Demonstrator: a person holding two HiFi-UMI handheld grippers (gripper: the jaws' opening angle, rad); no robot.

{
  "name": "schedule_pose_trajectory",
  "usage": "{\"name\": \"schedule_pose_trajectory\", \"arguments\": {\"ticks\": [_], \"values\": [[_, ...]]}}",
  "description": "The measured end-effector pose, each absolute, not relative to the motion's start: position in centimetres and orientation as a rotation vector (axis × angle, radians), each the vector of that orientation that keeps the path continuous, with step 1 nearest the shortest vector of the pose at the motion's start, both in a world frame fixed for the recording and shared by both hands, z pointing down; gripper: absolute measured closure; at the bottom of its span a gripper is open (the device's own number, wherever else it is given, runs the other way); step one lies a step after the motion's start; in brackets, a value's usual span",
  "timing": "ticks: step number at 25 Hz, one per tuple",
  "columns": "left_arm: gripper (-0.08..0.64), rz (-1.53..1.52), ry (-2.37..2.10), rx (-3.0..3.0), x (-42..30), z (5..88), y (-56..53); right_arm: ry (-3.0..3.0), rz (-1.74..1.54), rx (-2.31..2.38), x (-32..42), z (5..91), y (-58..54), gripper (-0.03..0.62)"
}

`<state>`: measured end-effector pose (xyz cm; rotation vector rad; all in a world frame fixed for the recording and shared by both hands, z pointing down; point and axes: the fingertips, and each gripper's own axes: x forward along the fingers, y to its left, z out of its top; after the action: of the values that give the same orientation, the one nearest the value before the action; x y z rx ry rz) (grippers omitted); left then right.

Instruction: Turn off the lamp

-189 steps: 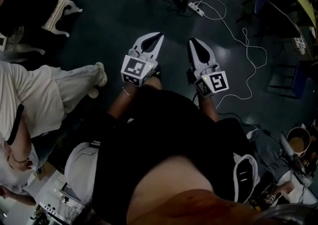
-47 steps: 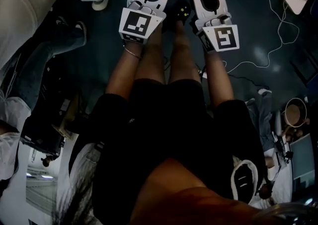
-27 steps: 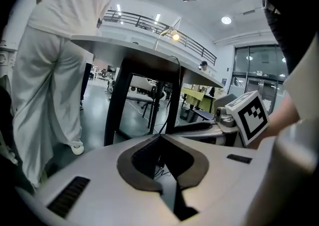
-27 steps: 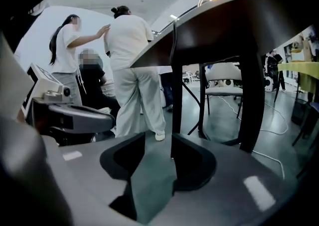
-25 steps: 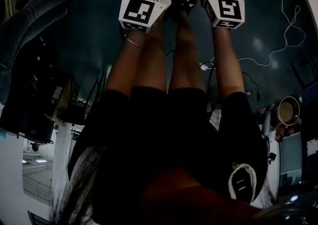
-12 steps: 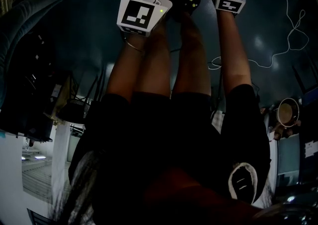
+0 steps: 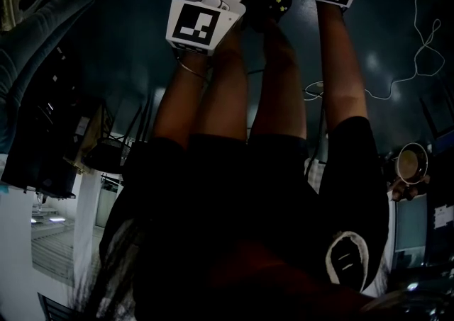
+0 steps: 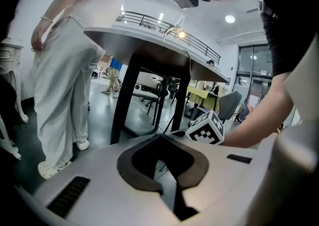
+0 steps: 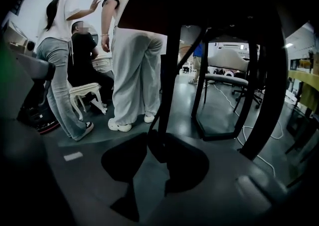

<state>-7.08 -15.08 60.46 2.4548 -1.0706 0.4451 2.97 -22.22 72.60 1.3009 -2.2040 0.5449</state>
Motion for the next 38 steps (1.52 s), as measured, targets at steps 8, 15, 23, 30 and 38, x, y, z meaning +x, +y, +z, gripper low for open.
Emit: {"name": "schedule_pose_trajectory", "arguments": {"ticks": [8,15,23,30,38], "values": [[0.558,0.454,-1.048,2.469,-6.7,59.8,-14.4,-2.331,0.655,1.305,2.6,69.2,-20.7,0.532],[0.558,0.444,-1.019,2.52,-5.3,57.8,-14.2,-2.469,0.809,1.338,2.4,63.6,-17.6,0.535],[0.558,0.403,-0.887,2.716,-3.2,53.8,-12.4,-2.68,0.871,1.259,1.7,55.9,-13.8,0.535],[0.558,0.415,-0.85,2.746,-2.7,51.9,-11.0,-2.79,0.887,1.202,2.9,49.8,-10.6,0.535],[0.558,0.421,-0.723,2.795,-1.1,50.2,-9.5,-2.939,1.036,1.051,4.3,44.8,-8.4,0.535]]}}
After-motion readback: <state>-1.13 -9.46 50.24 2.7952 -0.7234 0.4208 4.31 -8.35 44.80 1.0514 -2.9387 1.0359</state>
